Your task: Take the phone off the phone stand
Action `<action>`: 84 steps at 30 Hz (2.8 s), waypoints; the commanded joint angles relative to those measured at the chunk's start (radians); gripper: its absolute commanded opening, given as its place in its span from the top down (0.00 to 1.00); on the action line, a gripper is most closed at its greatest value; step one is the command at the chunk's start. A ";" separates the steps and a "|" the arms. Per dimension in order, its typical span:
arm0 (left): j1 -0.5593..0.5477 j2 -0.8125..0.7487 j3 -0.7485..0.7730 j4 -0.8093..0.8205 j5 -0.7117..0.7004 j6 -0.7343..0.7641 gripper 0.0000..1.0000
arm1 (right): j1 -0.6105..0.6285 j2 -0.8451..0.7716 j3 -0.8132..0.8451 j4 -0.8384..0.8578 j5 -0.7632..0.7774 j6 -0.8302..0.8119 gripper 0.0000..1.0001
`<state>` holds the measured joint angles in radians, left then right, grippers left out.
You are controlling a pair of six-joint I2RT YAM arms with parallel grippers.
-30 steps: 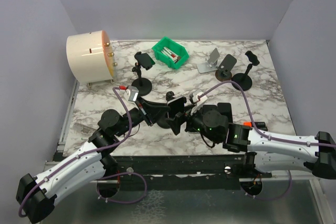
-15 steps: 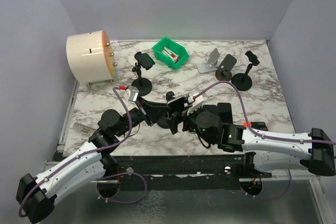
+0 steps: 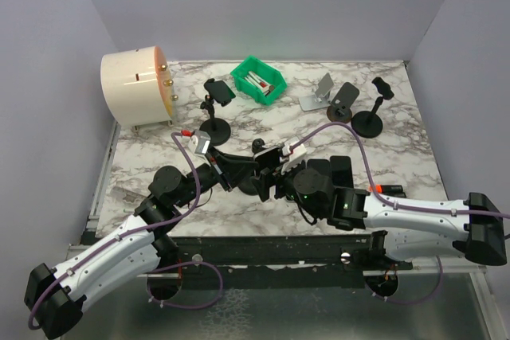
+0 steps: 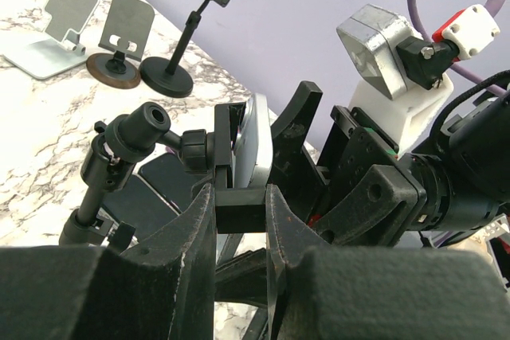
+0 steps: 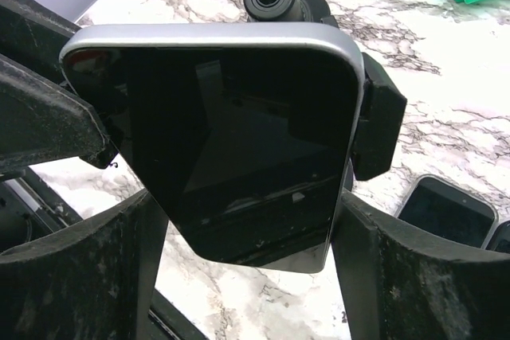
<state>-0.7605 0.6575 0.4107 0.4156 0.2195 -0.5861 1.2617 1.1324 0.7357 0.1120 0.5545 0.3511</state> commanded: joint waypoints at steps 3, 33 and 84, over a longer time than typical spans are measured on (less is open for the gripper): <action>0.004 -0.012 -0.007 -0.012 -0.004 0.003 1.00 | 0.006 0.010 0.029 0.000 0.031 0.012 0.35; 0.007 -0.040 -0.053 0.067 0.001 -0.096 1.00 | 0.005 -0.267 -0.152 0.045 -0.142 0.079 1.00; 0.007 -0.086 -0.010 -0.012 0.037 -0.020 0.39 | 0.005 -0.354 -0.167 0.026 -0.245 0.119 1.00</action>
<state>-0.7586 0.6067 0.3775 0.4152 0.2764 -0.6167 1.2675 0.8261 0.5690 0.0948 0.3424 0.4568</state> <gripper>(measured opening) 0.517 0.738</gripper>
